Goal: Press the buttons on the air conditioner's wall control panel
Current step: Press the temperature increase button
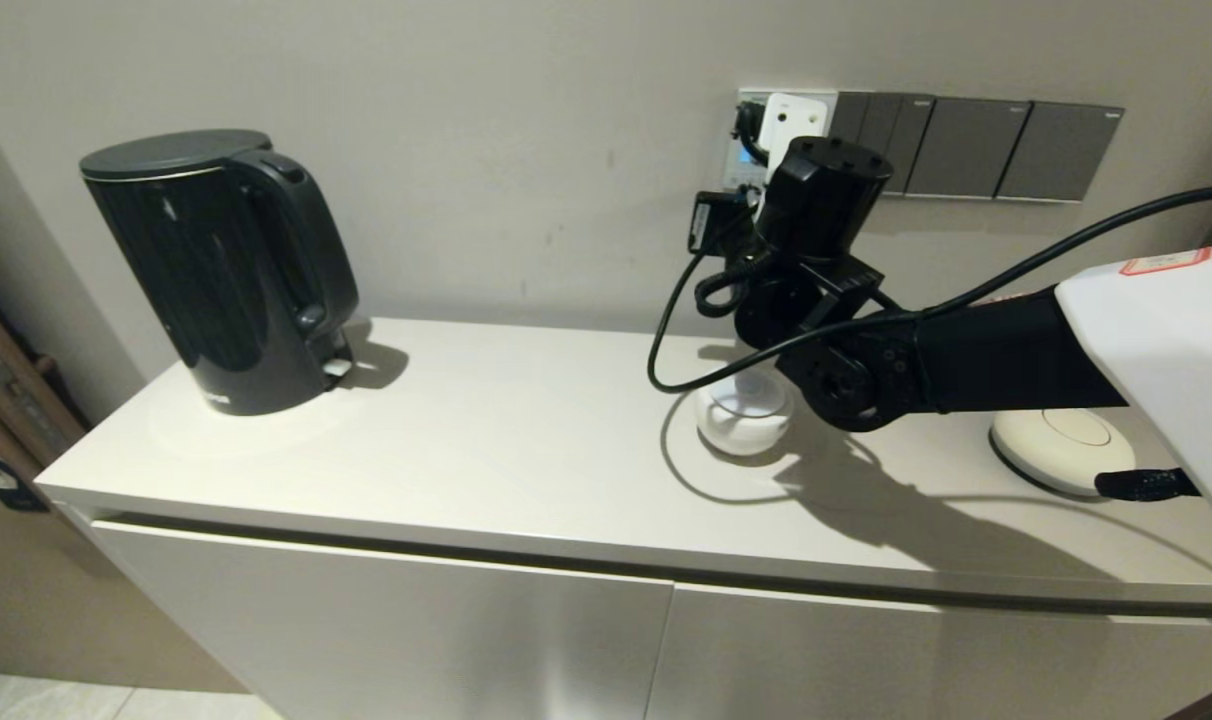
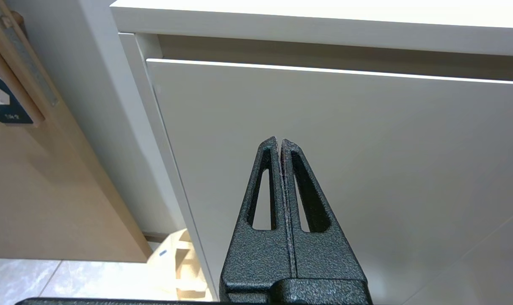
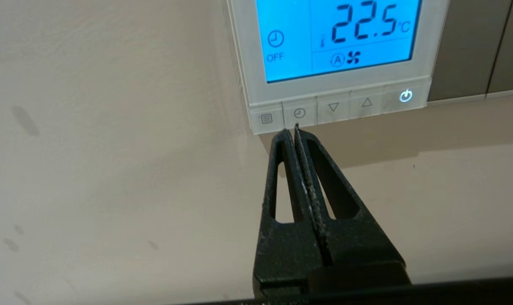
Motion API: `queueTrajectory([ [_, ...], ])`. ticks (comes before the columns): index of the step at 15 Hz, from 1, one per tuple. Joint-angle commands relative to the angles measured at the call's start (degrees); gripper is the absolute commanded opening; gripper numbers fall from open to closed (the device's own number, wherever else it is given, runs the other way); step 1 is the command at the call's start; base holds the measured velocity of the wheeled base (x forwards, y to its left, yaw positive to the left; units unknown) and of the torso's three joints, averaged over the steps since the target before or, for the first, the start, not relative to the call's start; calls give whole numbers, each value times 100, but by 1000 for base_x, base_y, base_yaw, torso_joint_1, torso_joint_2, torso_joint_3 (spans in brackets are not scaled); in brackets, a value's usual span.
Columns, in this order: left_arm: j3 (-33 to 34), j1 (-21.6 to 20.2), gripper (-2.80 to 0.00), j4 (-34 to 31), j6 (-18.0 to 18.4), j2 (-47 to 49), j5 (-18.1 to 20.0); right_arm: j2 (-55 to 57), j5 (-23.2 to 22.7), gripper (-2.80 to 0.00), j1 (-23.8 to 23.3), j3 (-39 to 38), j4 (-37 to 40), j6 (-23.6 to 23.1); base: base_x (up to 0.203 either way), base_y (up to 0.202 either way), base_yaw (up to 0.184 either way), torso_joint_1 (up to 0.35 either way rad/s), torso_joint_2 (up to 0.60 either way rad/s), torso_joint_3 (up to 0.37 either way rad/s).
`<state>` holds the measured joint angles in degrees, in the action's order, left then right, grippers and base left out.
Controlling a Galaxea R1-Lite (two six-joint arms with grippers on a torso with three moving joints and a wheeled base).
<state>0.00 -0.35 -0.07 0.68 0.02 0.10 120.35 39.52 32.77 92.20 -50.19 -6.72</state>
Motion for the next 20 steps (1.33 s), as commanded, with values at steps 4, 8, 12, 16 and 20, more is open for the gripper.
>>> queueTrajectory([
  [4,0,0,-280,-1,2,4,-1,94,29,-280,-7,61,-17,-5,0,0,0,0,0,0],
  [8,0,0,-280,-1,2,-2,-1,96,29,-280,-69,185,9,-5,0,0,0,0,0,0],
  [12,0,-4,-280,-1,2,2,-1,103,29,-280,-78,237,19,-23,0,0,0,0,0,0],
  [16,0,0,-280,-1,2,4,-1,260,21,-280,-86,343,35,-38,0,0,0,0,0,0],
  [20,0,-1,-280,-1,2,-2,-1,358,20,-280,-101,439,35,-40,0,0,0,0,0,0],
])
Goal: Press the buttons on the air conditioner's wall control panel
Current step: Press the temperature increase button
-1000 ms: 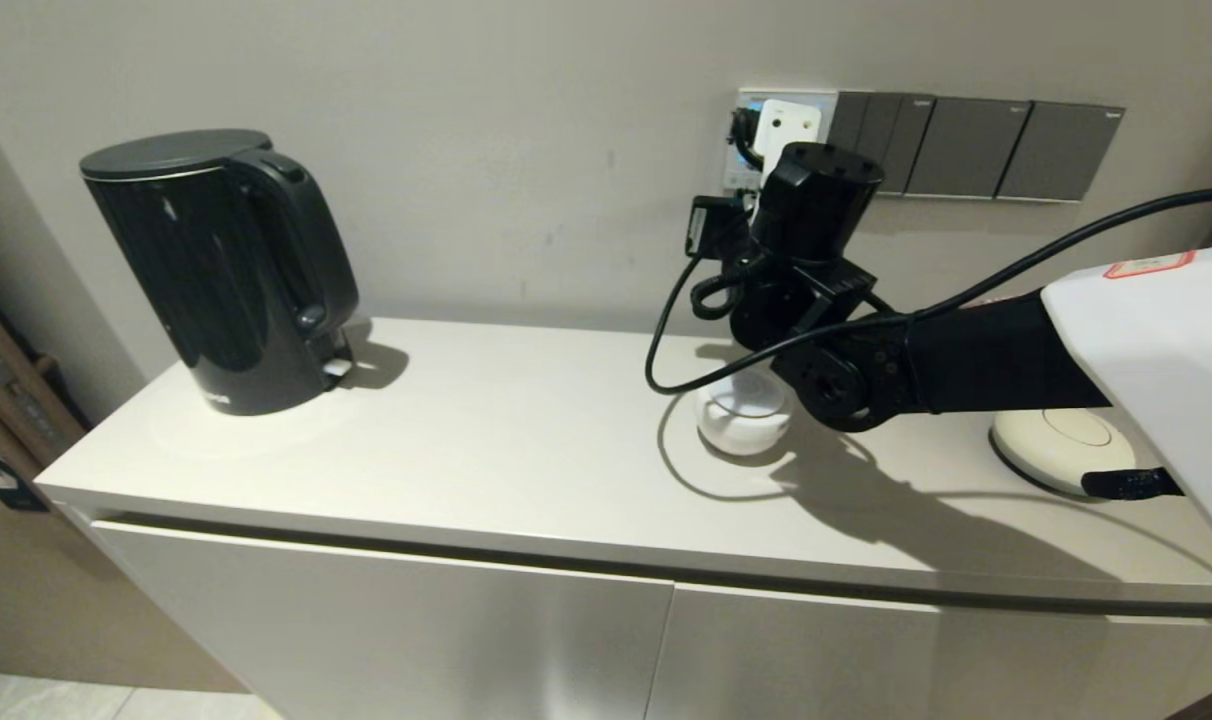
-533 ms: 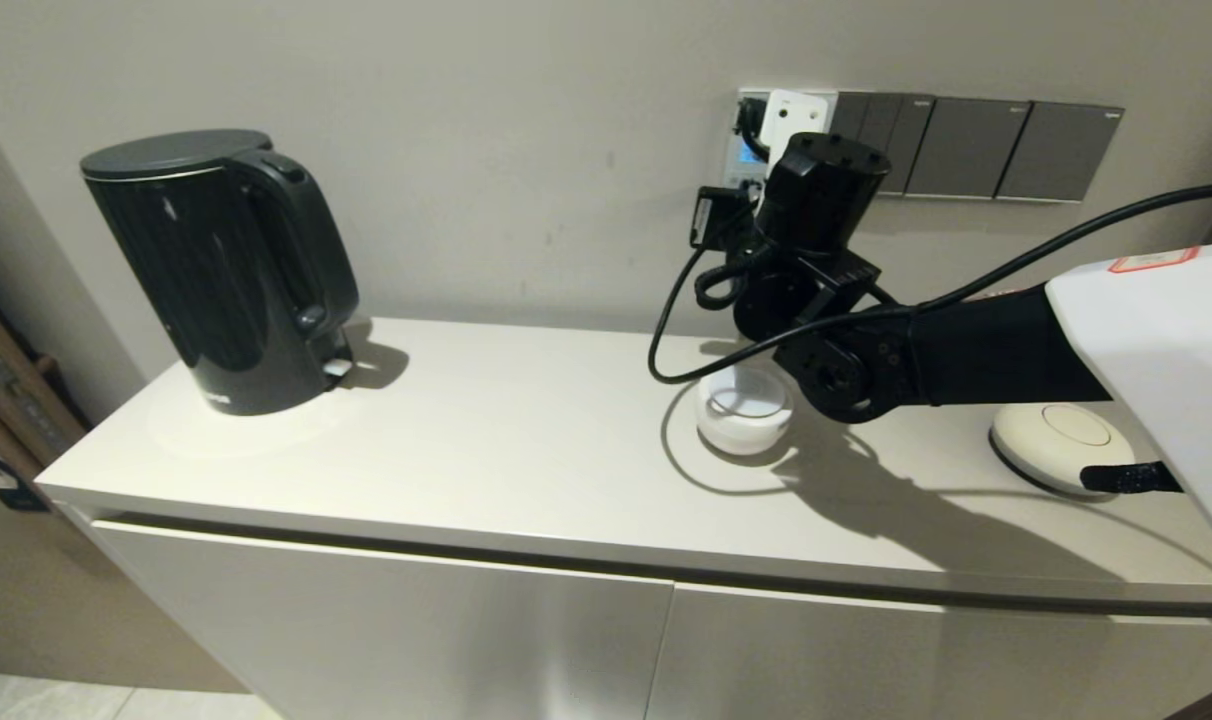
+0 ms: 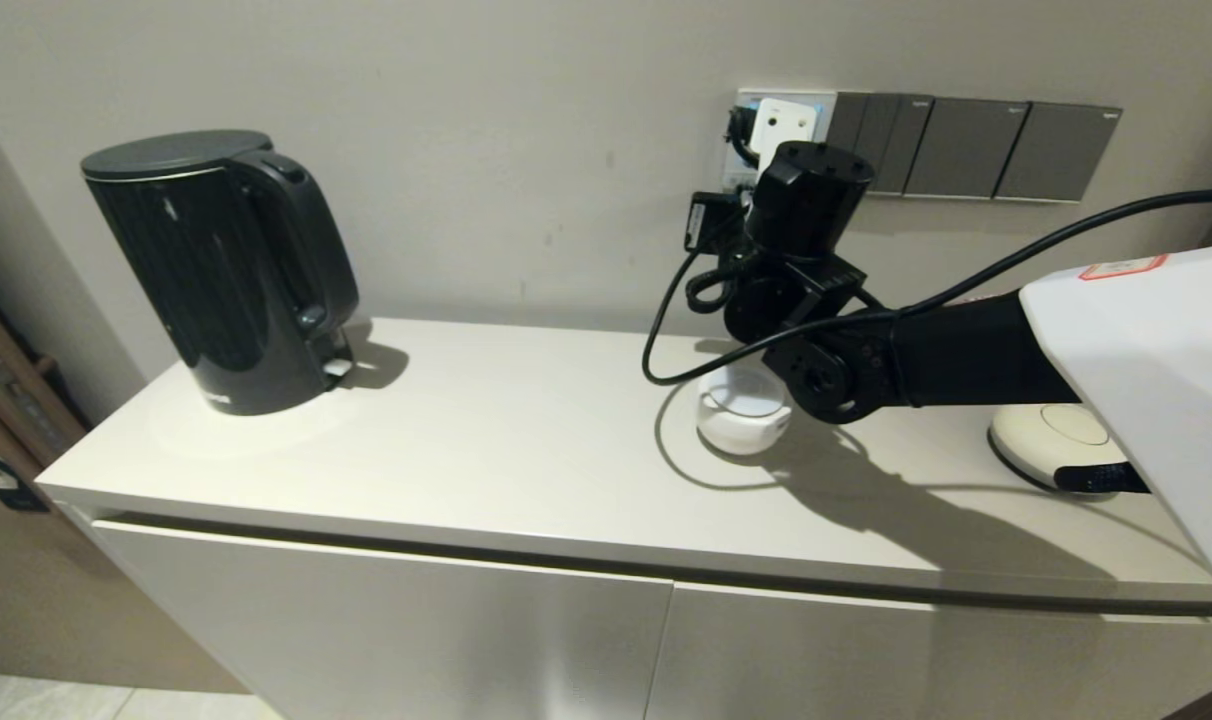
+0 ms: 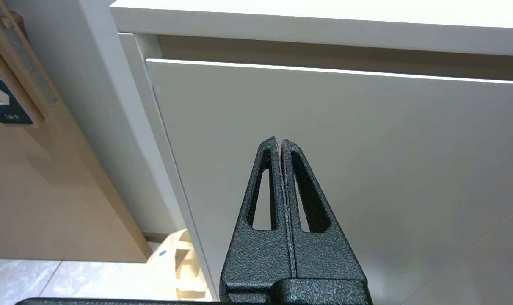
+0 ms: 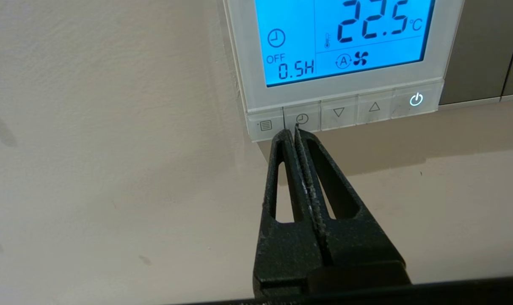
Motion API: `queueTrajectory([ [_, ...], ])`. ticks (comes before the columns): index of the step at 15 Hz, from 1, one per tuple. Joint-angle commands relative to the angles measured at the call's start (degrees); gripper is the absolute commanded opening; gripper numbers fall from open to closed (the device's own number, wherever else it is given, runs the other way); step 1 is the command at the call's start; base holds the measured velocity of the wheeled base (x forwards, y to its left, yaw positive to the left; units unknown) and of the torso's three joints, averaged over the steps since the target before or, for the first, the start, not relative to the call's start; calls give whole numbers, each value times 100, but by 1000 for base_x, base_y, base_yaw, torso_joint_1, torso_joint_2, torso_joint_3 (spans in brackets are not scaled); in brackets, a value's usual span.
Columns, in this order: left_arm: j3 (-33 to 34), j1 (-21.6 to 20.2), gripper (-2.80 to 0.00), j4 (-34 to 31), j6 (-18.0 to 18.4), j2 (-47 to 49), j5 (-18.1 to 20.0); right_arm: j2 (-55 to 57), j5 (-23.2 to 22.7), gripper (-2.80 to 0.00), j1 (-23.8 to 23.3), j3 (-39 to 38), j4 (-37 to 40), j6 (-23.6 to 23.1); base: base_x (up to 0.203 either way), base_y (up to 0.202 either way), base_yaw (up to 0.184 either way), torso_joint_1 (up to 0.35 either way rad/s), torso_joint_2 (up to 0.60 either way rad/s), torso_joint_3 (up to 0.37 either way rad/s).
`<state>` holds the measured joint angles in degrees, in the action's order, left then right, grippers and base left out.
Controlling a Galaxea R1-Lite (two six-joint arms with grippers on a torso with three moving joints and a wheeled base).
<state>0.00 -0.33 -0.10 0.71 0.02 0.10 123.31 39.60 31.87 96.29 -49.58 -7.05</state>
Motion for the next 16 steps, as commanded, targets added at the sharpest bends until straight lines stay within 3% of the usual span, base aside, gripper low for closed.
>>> queueTrajectory([
  [1,0,-8,-280,1,0,-2,-1,53,13,-280,-14,39,-25,-7,0,0,0,0,0,0],
  [16,0,-2,-280,1,0,-2,-1,18,13,-280,-31,-40,-17,-16,0,0,0,0,0,0],
])
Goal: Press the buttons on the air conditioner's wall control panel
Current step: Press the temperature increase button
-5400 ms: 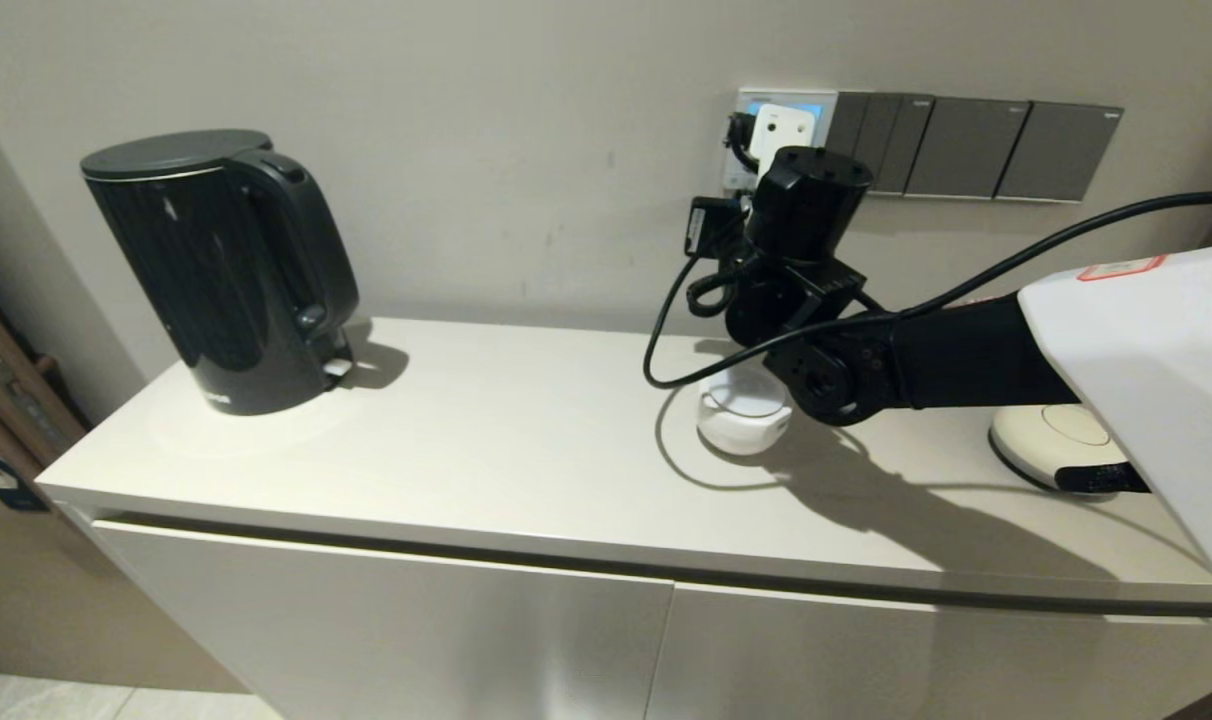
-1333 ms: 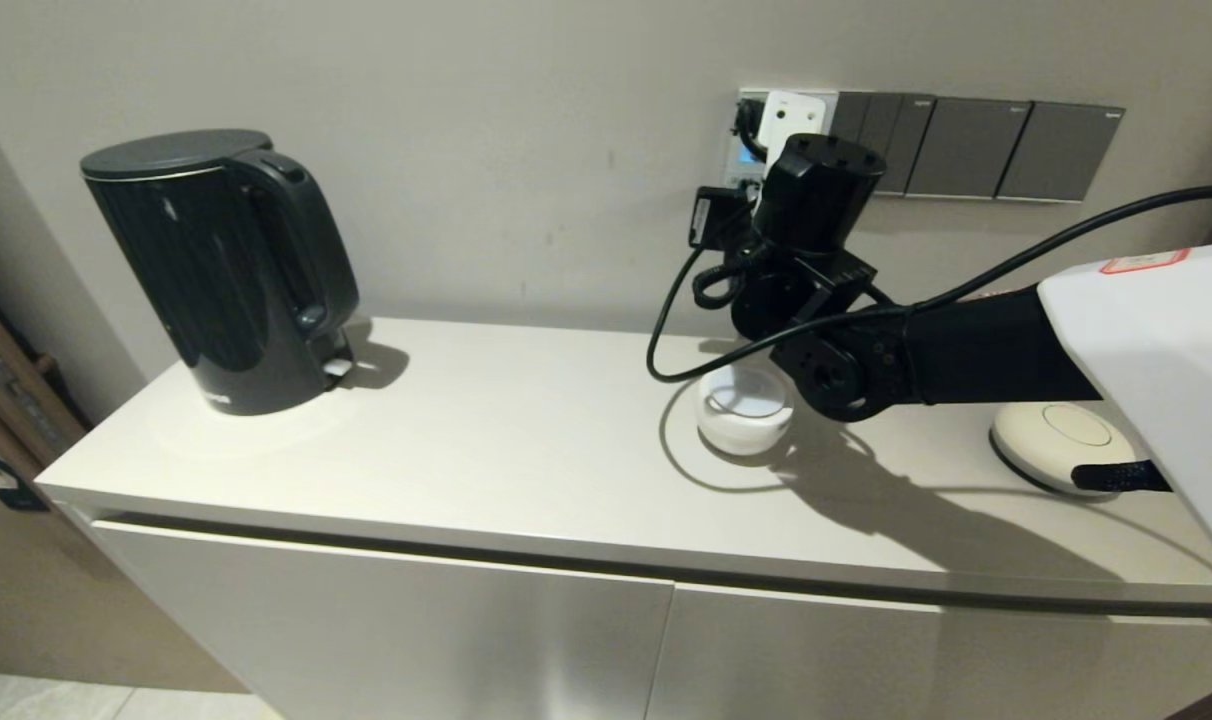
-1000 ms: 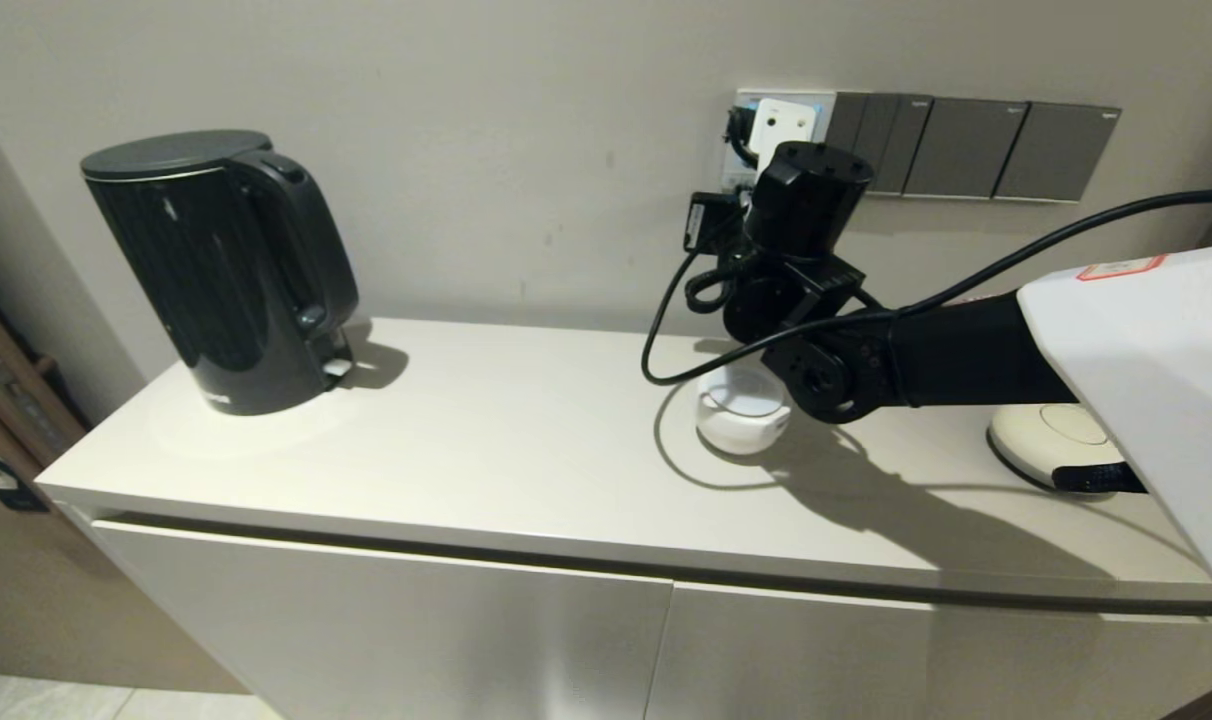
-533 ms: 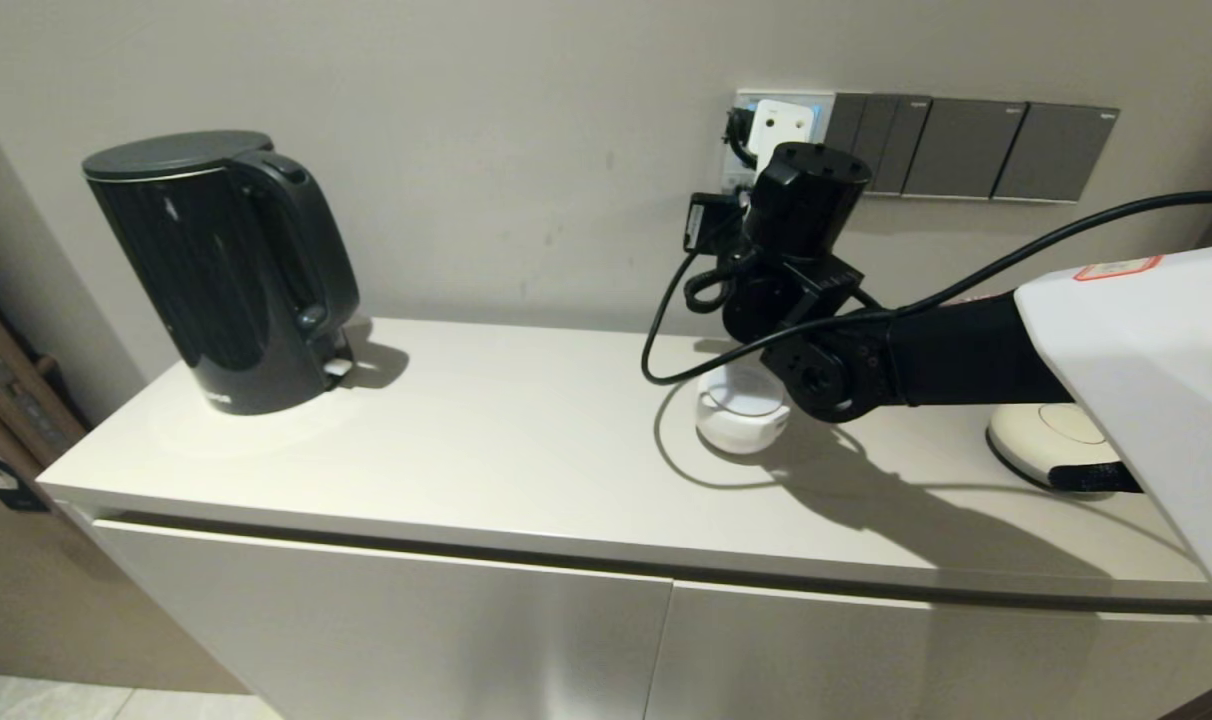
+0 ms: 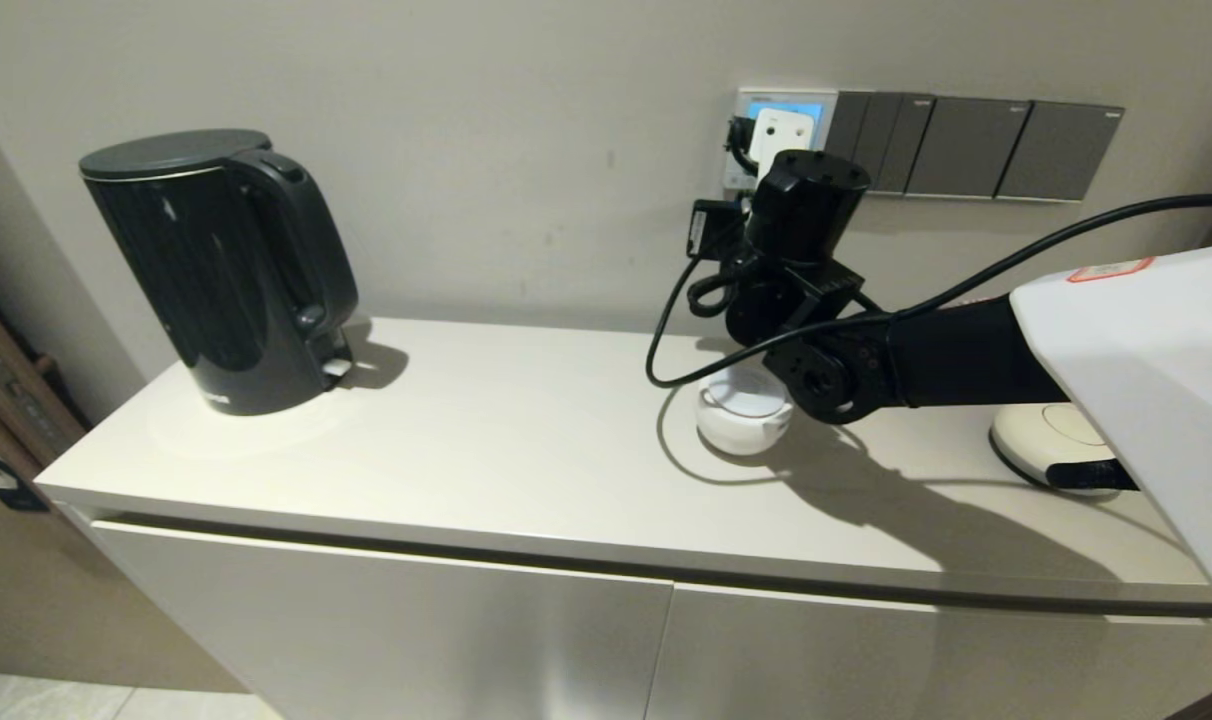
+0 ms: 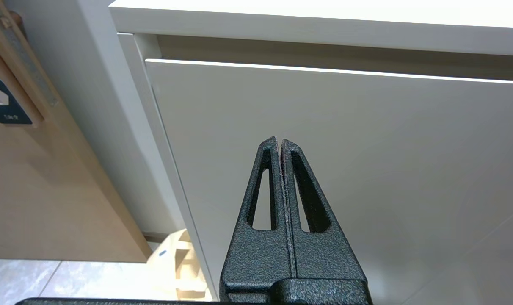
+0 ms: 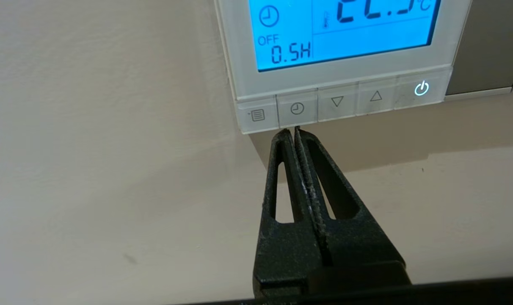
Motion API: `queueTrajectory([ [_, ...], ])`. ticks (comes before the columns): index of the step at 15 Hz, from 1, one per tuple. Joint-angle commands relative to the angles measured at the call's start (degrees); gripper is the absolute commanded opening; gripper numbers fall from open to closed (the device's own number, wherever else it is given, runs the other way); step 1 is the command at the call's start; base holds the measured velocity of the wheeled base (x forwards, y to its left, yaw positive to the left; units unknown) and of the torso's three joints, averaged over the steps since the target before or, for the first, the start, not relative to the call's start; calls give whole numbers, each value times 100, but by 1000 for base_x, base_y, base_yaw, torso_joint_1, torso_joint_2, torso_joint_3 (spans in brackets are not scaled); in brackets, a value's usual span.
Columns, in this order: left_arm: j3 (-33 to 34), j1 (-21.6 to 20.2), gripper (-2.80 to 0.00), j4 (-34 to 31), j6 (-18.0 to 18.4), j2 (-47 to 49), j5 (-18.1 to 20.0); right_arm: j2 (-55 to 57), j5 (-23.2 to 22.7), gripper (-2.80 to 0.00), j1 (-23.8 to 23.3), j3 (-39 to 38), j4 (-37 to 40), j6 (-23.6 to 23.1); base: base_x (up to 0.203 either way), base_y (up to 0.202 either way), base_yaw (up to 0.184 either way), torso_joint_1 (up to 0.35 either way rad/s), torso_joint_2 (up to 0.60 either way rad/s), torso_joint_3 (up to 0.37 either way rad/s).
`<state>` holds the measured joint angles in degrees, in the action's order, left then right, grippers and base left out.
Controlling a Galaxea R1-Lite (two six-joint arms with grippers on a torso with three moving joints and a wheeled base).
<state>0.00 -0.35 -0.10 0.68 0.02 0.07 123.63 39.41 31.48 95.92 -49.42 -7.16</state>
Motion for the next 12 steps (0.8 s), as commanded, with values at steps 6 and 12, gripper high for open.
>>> queueTrajectory([
  [6,0,-7,-280,1,2,2,1,-58,31,-280,16,-39,-50,-4,0,0,0,0,0,0],
  [12,0,-9,-280,1,2,-2,1,-374,50,-280,81,-520,-131,11,0,0,0,0,0,0],
])
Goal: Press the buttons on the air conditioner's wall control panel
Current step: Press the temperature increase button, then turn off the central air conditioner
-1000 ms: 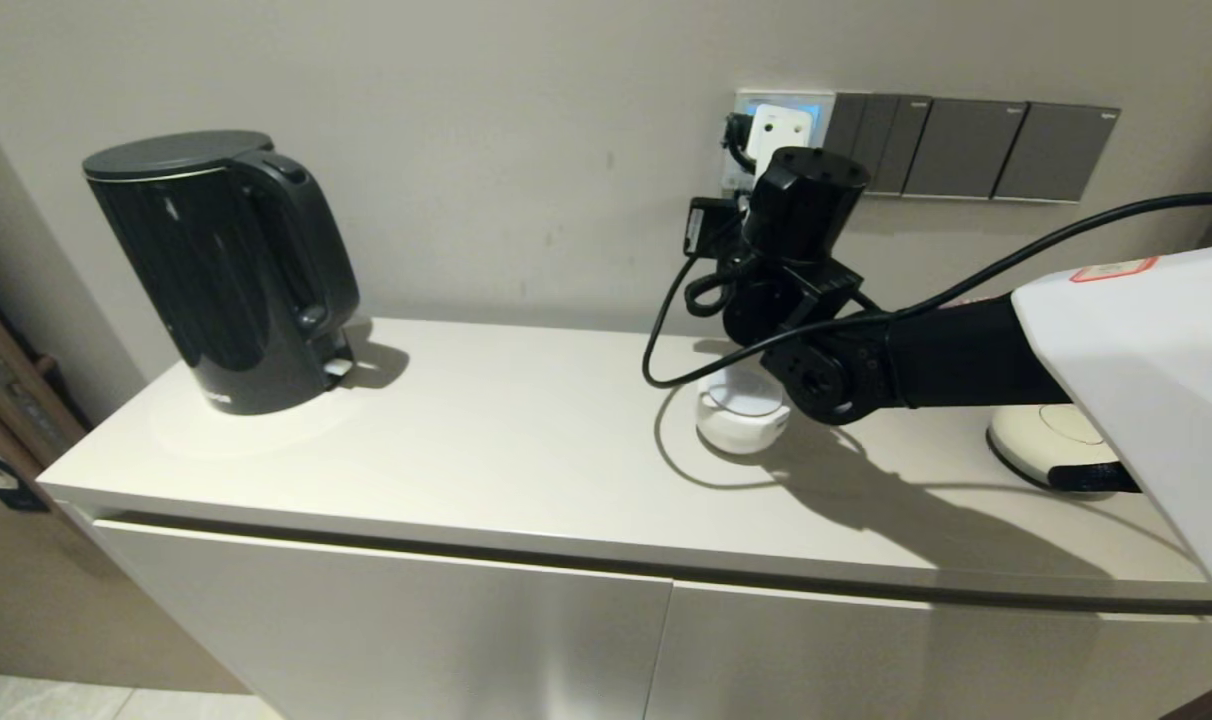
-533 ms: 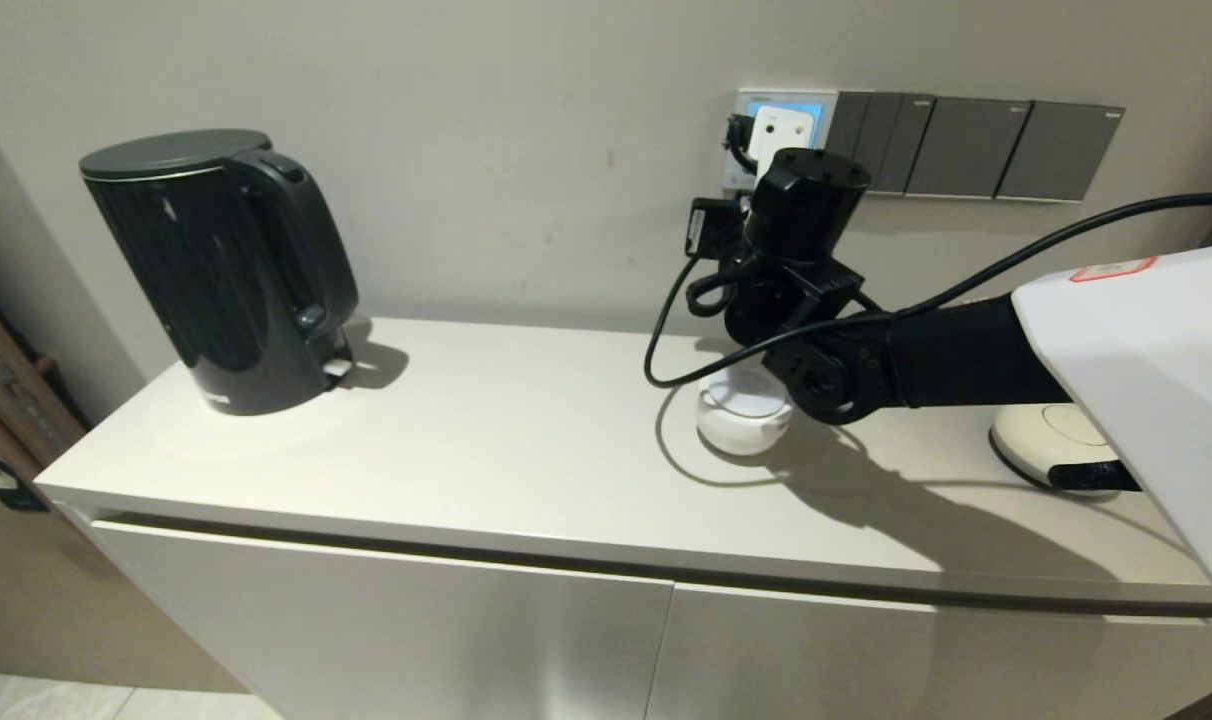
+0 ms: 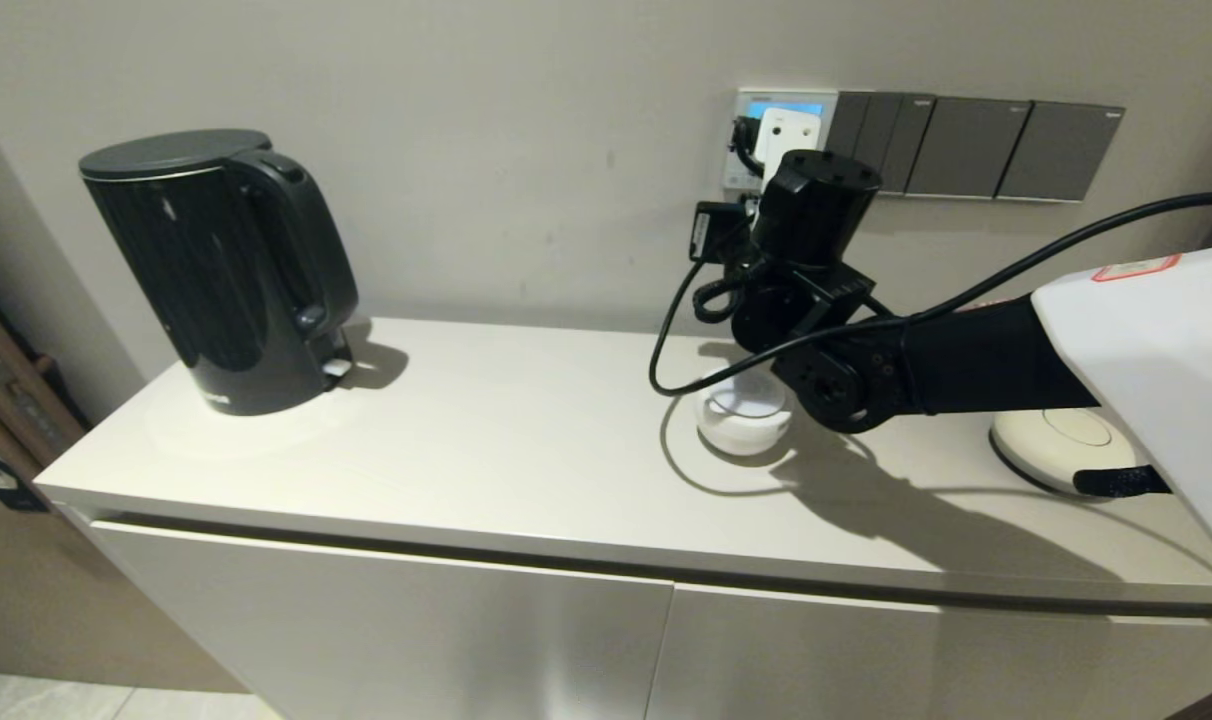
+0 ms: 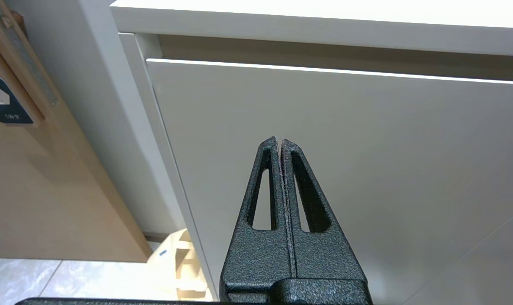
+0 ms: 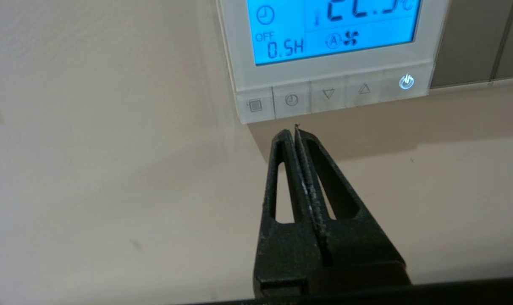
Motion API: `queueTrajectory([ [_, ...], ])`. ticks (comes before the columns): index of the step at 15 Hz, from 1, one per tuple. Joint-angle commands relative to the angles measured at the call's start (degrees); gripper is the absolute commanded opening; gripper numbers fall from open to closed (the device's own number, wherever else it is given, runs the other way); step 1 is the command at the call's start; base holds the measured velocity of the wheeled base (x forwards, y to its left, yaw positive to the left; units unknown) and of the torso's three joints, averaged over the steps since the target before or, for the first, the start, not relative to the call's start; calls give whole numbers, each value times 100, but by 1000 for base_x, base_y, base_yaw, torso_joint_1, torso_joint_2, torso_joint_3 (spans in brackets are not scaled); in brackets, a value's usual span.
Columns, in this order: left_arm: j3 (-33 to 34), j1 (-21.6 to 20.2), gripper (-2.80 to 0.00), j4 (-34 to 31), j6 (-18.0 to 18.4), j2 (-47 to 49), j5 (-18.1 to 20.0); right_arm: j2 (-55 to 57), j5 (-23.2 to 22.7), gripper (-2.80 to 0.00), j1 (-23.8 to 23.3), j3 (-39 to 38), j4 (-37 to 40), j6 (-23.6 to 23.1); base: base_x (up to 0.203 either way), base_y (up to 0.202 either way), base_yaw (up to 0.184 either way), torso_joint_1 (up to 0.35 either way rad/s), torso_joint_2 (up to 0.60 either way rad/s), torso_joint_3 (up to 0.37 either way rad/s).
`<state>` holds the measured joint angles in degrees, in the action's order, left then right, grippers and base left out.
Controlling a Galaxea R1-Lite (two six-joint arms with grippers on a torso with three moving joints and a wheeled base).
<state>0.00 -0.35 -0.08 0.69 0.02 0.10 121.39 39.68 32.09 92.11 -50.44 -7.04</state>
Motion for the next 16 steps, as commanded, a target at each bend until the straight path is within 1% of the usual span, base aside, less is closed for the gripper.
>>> queueTrajectory([
  [1,0,0,-280,-1,2,-2,-2,-248,29,-280,24,-272,-55,1,0,0,0,0,0,0],
  [3,0,-1,-280,-1,2,-1,-1,-491,31,-280,25,-555,-163,-6,0,0,0,0,0,0],
  [6,0,-4,-280,-1,2,5,-2,-1030,23,-280,21,-1179,-247,1,0,0,0,0,0,0],
  [10,0,-7,-280,-1,2,-2,-1,-2290,18,-280,-78,-2244,-262,-6,0,0,0,0,0,0],
  [11,0,0,-280,-1,2,-2,-1,-2675,14,-280,-203,-2592,-238,-10,0,0,0,0,0,0],
  [13,0,-2,-280,-1,2,6,-1,-3432,-58,-280,-623,-3453,-179,-36,0,0,0,0,0,0],
  [14,0,-7,-280,-1,2,-2,-3,-3775,-164,-280,-934,-3834,-156,-60,0,0,0,0,0,0],
  [16,0,-8,-280,-1,2,-2,-3,-4286,-620,-280,-1844,-4516,-94,-88,0,0,0,0,0,0],
])
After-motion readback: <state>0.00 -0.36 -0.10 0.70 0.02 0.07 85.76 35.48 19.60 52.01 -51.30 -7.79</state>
